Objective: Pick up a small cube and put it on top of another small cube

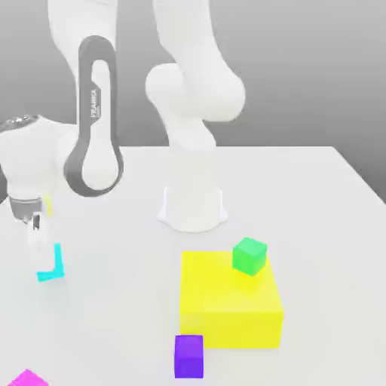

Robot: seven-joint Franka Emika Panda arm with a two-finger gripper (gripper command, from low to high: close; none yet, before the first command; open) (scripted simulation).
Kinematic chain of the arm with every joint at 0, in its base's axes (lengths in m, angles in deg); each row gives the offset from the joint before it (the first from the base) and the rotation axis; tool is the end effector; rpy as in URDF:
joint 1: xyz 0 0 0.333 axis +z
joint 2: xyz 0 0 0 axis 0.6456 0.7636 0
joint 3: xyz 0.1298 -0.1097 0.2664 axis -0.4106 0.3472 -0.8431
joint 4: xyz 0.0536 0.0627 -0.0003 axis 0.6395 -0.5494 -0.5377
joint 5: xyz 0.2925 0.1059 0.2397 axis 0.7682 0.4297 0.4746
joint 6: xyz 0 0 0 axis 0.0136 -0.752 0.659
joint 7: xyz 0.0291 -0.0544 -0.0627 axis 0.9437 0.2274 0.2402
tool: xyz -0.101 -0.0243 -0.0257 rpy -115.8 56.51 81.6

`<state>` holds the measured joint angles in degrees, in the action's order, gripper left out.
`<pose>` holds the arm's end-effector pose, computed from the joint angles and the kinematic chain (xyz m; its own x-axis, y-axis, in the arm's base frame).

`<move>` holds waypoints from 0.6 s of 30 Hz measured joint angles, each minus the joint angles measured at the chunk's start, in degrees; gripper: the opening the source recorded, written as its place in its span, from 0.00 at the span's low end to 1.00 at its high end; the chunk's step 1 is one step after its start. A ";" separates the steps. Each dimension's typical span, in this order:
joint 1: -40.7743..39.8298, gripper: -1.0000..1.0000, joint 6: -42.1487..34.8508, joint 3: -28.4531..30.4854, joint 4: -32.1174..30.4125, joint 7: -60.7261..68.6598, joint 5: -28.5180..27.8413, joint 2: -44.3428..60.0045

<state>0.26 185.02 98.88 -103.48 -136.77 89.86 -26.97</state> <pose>0.2457 -0.2933 0.1849 -0.4383 -0.8988 -0.0014 -0.8988 0.4383 -0.0020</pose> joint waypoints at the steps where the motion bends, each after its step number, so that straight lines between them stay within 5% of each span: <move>1: 0.63 0.00 -1.49 -0.15 -0.33 -2.18 -1.48 -1.85; 8: 8.79 0.00 -10.19 -7.72 -1.92 -23.69 -4.51 -12.31; 18: 21.26 0.00 -21.64 -22.62 -4.19 -48.35 3.78 -26.33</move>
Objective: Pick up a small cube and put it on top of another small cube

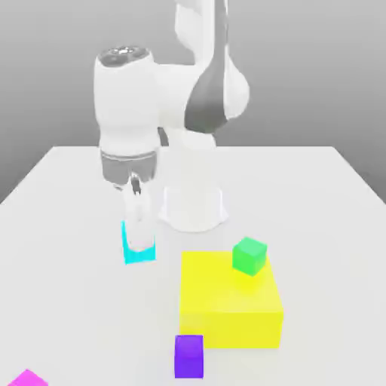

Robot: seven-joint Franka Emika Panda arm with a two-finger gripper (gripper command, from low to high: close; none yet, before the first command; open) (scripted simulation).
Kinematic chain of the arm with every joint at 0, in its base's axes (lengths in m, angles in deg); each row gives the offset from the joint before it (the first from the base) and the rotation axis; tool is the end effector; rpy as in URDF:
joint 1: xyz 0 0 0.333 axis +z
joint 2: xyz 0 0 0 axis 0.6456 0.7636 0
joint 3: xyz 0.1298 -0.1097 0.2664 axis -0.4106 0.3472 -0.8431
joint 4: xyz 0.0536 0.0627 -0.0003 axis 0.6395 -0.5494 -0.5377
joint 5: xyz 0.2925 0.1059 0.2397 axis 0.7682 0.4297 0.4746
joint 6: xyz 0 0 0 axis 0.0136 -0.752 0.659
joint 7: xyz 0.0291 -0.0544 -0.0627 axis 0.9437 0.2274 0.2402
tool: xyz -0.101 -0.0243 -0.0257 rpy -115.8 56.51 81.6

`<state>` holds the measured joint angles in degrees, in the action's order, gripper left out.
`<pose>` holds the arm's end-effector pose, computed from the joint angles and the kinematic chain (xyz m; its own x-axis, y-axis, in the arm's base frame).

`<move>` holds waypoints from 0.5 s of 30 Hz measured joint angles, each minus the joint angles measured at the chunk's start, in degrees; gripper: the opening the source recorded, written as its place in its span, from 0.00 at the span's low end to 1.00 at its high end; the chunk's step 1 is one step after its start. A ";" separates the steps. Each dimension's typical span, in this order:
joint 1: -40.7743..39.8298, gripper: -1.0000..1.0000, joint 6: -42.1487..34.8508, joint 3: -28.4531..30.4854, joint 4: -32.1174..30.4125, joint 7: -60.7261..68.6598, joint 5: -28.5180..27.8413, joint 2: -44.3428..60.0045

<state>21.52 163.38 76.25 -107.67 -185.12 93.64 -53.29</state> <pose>0.3508 -0.0417 0.2945 -0.5553 -0.8317 0.0009 -0.8317 0.5553 -0.0041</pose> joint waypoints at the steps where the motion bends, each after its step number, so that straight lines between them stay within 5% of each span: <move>1: 1.44 0.00 -1.14 -1.41 -0.22 -2.24 1.17 -1.42; 9: 13.21 0.00 -9.20 -11.74 -2.05 -18.83 10.93 -11.94; 15: 13.18 0.00 3.00 -15.37 -4.88 -20.83 12.14 -2.53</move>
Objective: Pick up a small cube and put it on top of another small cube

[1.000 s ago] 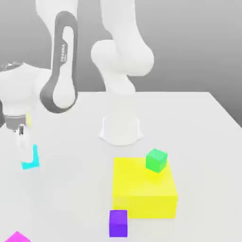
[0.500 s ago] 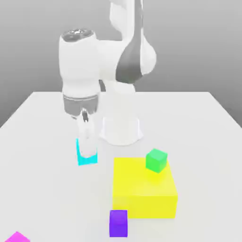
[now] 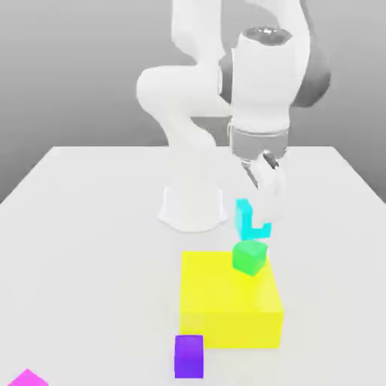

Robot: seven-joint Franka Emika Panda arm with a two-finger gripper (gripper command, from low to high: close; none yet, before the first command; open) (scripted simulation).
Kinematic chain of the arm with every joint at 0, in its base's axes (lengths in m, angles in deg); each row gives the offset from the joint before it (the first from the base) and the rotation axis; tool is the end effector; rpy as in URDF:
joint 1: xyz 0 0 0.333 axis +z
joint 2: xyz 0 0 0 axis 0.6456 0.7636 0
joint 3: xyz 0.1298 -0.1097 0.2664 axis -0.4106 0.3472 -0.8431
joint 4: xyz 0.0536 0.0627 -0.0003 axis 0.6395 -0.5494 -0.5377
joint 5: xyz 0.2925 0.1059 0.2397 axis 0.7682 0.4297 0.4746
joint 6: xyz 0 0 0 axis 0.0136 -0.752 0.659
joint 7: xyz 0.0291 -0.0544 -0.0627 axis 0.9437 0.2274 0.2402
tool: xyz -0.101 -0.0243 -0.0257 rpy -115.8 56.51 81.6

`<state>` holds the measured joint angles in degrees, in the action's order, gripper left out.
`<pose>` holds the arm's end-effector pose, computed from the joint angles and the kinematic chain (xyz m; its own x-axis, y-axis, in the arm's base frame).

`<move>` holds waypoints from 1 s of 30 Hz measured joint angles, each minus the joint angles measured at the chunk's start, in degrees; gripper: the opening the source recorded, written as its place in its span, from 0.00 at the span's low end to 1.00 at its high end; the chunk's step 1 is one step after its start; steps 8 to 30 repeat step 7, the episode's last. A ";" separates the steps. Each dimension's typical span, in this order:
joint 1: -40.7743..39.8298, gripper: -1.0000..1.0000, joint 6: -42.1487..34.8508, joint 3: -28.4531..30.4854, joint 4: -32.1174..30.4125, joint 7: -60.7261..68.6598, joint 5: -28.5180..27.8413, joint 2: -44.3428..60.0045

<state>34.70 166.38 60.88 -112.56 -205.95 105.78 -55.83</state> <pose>0.3103 0.1030 0.2712 -0.6107 -0.7918 -0.0007 -0.7918 0.6107 -0.0018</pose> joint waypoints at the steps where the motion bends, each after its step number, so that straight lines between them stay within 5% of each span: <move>1: -0.09 1.00 1.34 -0.29 -0.28 -0.08 0.05 1.06; 30: -0.12 1.00 1.95 -0.43 -0.42 -0.12 0.06 1.60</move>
